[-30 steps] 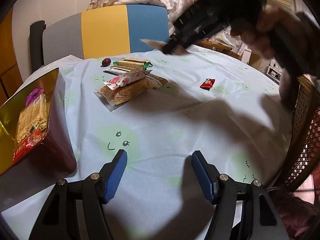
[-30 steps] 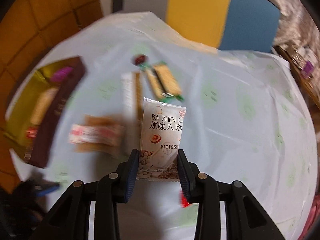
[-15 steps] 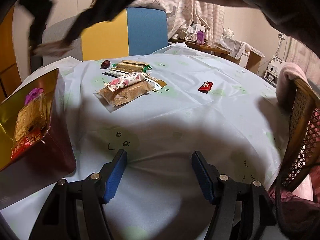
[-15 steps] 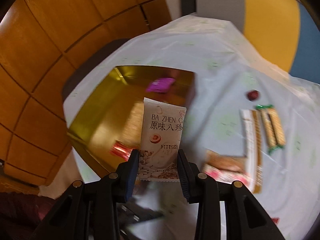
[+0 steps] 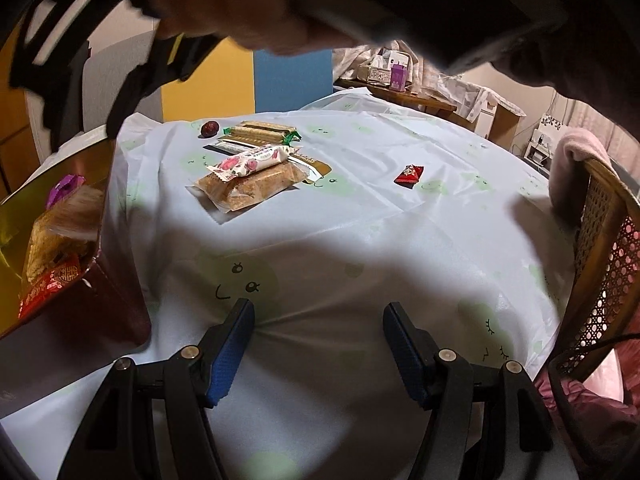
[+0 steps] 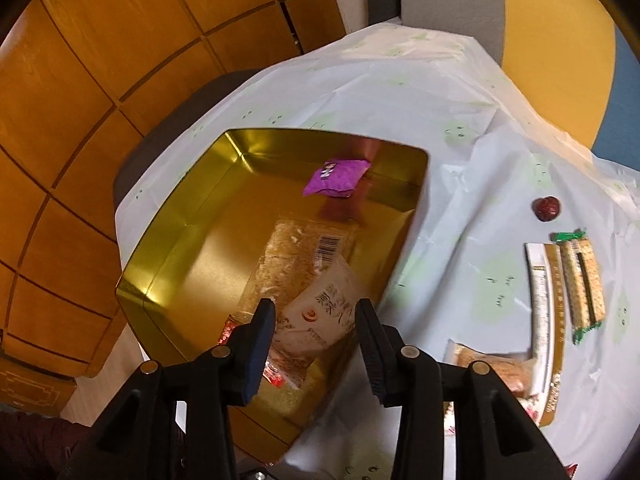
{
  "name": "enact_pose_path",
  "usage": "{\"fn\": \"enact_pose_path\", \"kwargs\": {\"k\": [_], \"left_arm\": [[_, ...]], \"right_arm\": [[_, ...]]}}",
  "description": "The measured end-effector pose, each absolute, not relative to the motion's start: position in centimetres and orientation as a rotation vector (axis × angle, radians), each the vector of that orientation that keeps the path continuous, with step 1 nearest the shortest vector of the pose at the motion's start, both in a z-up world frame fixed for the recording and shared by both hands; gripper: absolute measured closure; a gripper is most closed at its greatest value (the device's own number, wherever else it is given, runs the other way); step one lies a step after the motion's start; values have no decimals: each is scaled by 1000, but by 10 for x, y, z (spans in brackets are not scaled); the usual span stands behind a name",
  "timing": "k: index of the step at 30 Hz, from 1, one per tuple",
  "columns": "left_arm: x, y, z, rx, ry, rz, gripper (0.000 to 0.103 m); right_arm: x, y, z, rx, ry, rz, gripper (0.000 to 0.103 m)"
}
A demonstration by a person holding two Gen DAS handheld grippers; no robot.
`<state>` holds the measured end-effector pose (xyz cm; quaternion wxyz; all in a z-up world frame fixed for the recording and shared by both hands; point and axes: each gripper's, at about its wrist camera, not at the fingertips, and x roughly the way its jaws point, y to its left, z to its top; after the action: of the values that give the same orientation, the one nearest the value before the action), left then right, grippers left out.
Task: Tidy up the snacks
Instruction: 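Carry the white pack over the gold tray and open the right gripper, then move the right gripper back toward the small red candy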
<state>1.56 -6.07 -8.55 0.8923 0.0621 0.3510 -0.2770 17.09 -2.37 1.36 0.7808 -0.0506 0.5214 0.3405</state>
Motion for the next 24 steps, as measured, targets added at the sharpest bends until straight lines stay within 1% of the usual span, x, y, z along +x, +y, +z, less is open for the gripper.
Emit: {"fn": "enact_pose_path", "kwargs": {"k": [9, 24], "left_arm": [[15, -63, -85, 146, 727, -566, 36], [16, -65, -86, 155, 734, -550, 35]], "right_arm": [[163, -88, 26, -68, 1082, 638, 61], [151, -249, -1, -22, 1136, 277, 61]]}}
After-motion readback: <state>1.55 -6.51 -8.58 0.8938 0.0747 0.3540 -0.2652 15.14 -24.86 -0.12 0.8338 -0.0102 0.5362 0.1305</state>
